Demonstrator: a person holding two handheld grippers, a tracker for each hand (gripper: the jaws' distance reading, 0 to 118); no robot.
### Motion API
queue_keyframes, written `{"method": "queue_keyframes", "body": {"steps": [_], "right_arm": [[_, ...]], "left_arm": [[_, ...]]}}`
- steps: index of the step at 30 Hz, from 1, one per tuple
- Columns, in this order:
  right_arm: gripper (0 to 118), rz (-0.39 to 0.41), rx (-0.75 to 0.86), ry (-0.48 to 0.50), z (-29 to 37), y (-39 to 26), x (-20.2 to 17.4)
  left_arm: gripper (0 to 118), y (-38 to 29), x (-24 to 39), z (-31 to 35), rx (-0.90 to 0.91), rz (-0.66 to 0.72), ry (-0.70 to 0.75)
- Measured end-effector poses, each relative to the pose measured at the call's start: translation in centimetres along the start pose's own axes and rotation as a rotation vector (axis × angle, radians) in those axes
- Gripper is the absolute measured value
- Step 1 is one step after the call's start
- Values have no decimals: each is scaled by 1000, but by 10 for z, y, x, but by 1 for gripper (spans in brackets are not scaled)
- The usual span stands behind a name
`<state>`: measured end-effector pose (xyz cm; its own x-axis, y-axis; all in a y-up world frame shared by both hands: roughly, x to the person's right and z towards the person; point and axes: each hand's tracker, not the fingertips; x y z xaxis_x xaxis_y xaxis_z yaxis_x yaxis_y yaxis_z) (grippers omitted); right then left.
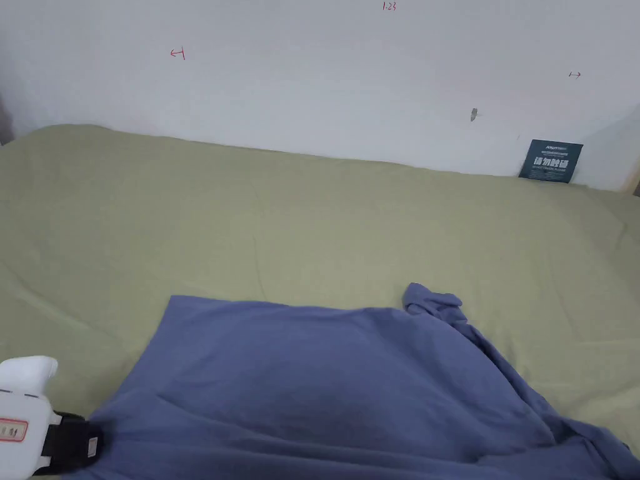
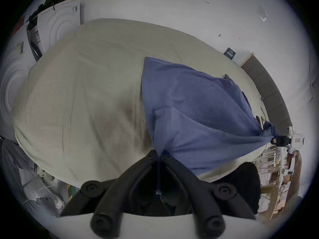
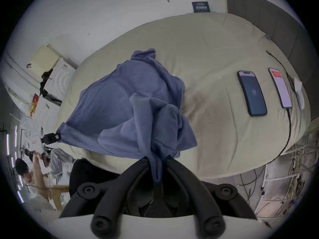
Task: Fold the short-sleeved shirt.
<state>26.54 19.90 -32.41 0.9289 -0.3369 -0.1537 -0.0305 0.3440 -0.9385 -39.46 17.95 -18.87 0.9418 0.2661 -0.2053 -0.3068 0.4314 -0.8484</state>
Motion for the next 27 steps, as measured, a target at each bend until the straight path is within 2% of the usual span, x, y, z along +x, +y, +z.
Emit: {"method": "queue_keyframes", "body": {"steps": [6,12,15,17,18,19,20,21,22,26,27], "right_arm": [[7,36,-144,-14,-17,-24,7],[7,-88,-138,-112,-77,-17,18],[7,-144,-111,-96,-87,-15,27],[10,-123,-113,-95,-87,-17,27],[25,-113,-108,-101,-83,-19,25],[51,-111,-100,-110,-77,-20,24],[78,-112,-94,-138,-71,-20,22],[96,-89,-83,-176,-58,-20,18],[94,-74,-54,-186,-49,-20,16],[93,-10,43,-233,-13,-17,-5],[85,0,47,-229,-8,-15,-11]], "left_arm": [[3,-27,-9,-13,-63,25,-2],[3,-40,-22,-52,-98,91,39],[3,-44,-33,-58,-94,175,-4],[3,-47,-36,-58,-97,181,-12],[9,-48,-36,-56,-85,189,-22],[26,-48,-34,-51,-78,192,-18],[59,-46,-31,-46,-74,192,35],[99,-45,-29,-37,-70,195,75],[107,-44,-27,-29,-62,195,64],[103,-36,-14,16,67,167,43],[97,-34,-8,23,89,138,44]]}}
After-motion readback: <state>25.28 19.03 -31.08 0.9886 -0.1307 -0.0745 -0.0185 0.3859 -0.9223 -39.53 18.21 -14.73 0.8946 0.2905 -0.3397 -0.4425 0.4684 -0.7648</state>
